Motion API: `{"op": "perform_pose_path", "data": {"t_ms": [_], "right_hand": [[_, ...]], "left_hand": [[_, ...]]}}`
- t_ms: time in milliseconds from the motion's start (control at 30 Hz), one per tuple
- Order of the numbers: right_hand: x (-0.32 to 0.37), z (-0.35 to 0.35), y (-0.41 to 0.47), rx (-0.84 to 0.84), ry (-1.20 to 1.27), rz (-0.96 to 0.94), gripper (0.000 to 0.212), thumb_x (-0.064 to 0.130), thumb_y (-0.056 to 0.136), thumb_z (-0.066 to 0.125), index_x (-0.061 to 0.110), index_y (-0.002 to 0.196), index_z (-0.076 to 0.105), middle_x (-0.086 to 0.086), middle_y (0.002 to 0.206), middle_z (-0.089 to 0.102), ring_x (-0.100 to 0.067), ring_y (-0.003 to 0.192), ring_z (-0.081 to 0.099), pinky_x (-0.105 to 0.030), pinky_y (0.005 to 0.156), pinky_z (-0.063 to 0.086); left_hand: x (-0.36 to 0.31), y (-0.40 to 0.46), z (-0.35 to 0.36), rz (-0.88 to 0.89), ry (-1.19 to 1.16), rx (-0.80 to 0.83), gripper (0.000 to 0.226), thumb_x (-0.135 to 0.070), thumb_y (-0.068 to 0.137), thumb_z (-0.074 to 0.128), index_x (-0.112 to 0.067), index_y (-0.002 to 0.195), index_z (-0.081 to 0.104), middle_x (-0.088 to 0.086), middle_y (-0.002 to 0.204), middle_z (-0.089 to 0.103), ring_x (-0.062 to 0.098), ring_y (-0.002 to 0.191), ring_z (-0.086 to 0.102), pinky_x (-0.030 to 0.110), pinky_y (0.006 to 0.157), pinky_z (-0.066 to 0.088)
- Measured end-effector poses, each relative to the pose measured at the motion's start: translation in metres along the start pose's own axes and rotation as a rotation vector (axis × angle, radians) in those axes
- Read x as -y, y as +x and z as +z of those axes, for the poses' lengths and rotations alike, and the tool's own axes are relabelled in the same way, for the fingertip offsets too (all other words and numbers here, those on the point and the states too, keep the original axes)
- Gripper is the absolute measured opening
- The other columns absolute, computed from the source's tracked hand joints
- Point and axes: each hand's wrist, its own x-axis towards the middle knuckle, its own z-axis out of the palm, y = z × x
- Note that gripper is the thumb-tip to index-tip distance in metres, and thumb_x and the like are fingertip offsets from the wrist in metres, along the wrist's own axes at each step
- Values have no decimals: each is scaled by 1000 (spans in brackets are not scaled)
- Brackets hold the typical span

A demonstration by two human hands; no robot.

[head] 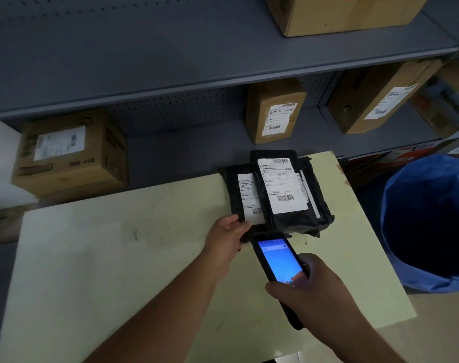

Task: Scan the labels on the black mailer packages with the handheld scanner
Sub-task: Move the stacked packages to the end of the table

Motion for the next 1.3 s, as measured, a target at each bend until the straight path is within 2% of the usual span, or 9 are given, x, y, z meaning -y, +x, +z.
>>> {"op": "perform_pose_path", "data": {"t_ms": [67,133,333,533,600,767,933,1100,1300], "right_hand": [[7,10,-1,30,10,-5,61,35,73,82,16,125,59,7,71,67,5,49,60,-21,51,42],[13,21,-4,61,15,-10,56,36,70,82,19,119,59,7,71,66,0,44,58,-21,52,44],[32,52,-10,117,-2,-47,43,40,63,80,28,98,58,2,71,70,-12,49,58,-29,57,49],[47,83,-17,156,-14,-87,45,36,65,81,30,101,54,4,70,69,-10,43,57,-29,54,49],[51,93,-19,160,-27,-105,43,34,68,82,32,98,51,4,74,70,-10,49,61,-29,56,51],[57,122,-27,138,-92,-132,45,32,72,82,32,90,41,-4,85,71,-22,68,74,-33,58,54],[47,155,-25,146,-167,-107,56,47,57,74,31,102,44,-6,91,72,-26,70,75,-46,64,64],[33,177,-22,150,-215,-80,59,47,57,72,29,105,43,-4,92,71,-24,68,75,-43,63,63],[22,192,-21,108,-259,-76,59,43,65,76,20,111,47,-1,100,62,-22,75,71,-41,66,61]], "left_hand": [[1,-1,-16,0,-1,-28,56,-28,91,77,-11,140,58,4,127,69,5,95,65,27,87,55],[1,-4,-32,-2,-1,-53,53,-26,92,75,-12,140,58,2,124,69,4,95,63,29,91,54],[3,-14,-78,-16,-56,-118,49,-24,93,74,-15,139,59,4,127,70,8,100,65,29,90,54],[11,-29,-122,-20,-77,-166,45,-21,92,73,-17,135,60,5,124,68,7,102,64,33,95,54],[16,-32,-138,-17,-61,-185,46,-24,90,75,-19,134,61,3,122,69,6,101,64,33,93,55],[34,-43,-172,-48,-6,-247,47,-29,87,78,-23,130,63,0,122,68,8,98,66,43,104,55],[56,-54,-195,-96,60,-282,45,-34,84,79,-28,125,64,-4,120,68,14,107,67,45,104,55],[73,-63,-209,-105,111,-297,42,-31,86,77,-29,126,63,-6,119,68,12,102,67,32,87,55],[80,-65,-214,-125,155,-297,44,-29,88,74,-25,131,62,-5,122,66,11,92,65,26,68,48]]}}
